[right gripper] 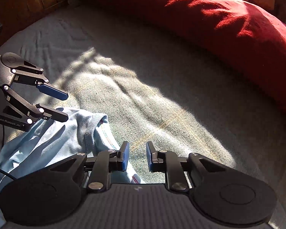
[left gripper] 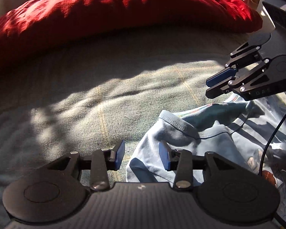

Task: Fold clothes
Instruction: 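Pull the collar taut with both grippers to straighten the neckline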

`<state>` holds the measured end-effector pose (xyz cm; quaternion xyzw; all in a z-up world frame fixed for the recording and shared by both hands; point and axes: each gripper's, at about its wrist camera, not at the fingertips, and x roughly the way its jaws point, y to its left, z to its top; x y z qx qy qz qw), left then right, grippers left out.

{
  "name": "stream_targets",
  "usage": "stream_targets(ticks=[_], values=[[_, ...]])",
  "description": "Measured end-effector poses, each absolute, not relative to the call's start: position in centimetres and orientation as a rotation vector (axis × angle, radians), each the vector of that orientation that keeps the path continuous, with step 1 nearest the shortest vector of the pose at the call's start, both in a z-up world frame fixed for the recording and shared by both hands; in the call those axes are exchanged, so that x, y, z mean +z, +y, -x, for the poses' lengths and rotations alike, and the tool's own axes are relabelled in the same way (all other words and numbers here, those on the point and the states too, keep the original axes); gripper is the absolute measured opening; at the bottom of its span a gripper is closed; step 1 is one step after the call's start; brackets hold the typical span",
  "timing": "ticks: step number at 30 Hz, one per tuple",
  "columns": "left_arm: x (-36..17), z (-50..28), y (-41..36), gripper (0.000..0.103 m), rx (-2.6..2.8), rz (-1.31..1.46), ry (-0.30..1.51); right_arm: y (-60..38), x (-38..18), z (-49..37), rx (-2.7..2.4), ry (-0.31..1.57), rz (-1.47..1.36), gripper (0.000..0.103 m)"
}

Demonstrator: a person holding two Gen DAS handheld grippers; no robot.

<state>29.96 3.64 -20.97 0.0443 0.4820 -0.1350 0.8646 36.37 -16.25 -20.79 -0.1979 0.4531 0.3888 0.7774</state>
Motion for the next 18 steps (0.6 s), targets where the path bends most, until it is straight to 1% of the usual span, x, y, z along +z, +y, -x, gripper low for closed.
stream_targets(ticks=[5, 8, 12, 15, 17, 18], values=[[-21.2, -30.0, 3.6, 0.04, -0.28, -0.088, 1.002, -14.9, -22.6, -34.7, 0.909, 0.99, 0.577, 0.022], [-21.4, -29.6, 3.3, 0.041, -0.289, -0.127, 1.001, -14.8, -22.9, -33.1, 0.924, 0.956, 0.638, 0.024], [-21.5, -29.2, 3.4, 0.041, -0.305, -0.128, 0.998, -15.2, -22.4, -32.8, 0.921, 0.94, 0.635, 0.025], [-21.8, -29.5, 3.7, 0.04, -0.314, -0.113, 1.007, -15.6, -22.1, -32.9, 0.935, 0.949, 0.624, 0.03], [-21.9, -29.9, 3.7, 0.038, -0.328, -0.119, 0.996, -15.8, -21.9, -32.9, 0.945, 0.954, 0.617, 0.03], [-21.9, -30.2, 3.7, 0.036, -0.339, -0.121, 0.984, -15.9, -21.8, -32.9, 0.95, 0.957, 0.613, 0.03]])
